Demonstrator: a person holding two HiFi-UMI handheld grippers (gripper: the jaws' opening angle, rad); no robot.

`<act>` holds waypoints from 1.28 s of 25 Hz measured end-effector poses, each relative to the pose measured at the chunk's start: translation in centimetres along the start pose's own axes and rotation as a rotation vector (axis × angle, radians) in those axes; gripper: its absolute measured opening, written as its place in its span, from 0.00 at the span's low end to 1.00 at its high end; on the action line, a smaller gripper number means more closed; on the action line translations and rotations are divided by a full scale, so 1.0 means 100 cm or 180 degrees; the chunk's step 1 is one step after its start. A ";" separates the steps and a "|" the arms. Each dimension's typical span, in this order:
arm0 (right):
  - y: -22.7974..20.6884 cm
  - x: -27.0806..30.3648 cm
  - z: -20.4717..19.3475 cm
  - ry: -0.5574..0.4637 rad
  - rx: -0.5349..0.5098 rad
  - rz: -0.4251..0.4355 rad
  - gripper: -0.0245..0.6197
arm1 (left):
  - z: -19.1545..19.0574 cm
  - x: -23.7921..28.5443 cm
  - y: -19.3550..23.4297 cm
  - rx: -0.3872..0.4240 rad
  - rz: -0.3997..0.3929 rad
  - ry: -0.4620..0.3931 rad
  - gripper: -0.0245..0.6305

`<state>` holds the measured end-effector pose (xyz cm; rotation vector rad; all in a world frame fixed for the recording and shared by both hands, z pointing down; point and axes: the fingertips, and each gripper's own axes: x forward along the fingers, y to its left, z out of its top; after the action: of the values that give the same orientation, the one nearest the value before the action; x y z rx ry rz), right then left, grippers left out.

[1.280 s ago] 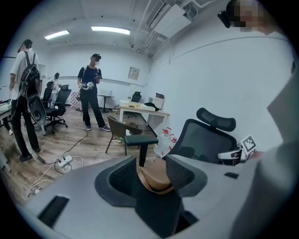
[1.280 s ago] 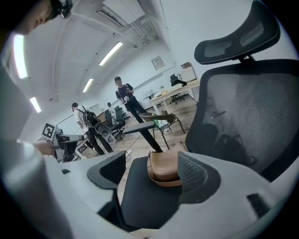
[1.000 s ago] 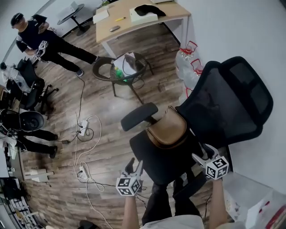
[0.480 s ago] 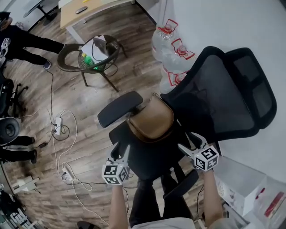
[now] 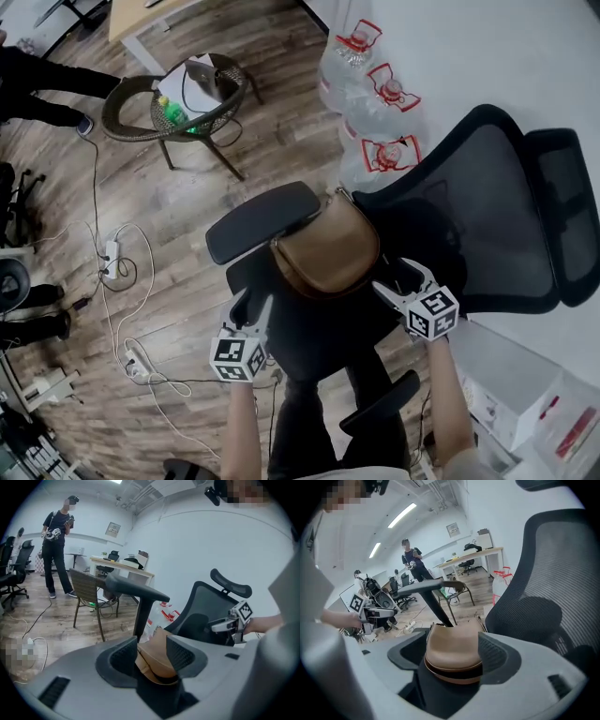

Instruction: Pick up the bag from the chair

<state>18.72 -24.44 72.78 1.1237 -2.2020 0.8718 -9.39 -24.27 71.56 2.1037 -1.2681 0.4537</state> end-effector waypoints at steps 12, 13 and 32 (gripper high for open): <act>-0.051 0.094 0.000 0.0281 -0.0272 0.0127 0.58 | -0.052 0.070 0.007 -0.0591 0.0415 0.0066 0.32; -0.055 0.104 0.004 0.0271 -0.0303 0.0133 0.58 | -0.054 0.075 0.008 -0.0629 0.0455 0.0055 0.33; -0.095 0.229 -0.033 0.0762 -0.0204 -0.0203 0.69 | -0.124 0.169 -0.004 -0.1595 0.0872 0.0337 0.46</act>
<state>15.13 -37.95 93.55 0.9984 -1.9743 0.8549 -0.61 -26.97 90.34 1.4817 -1.4386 0.3153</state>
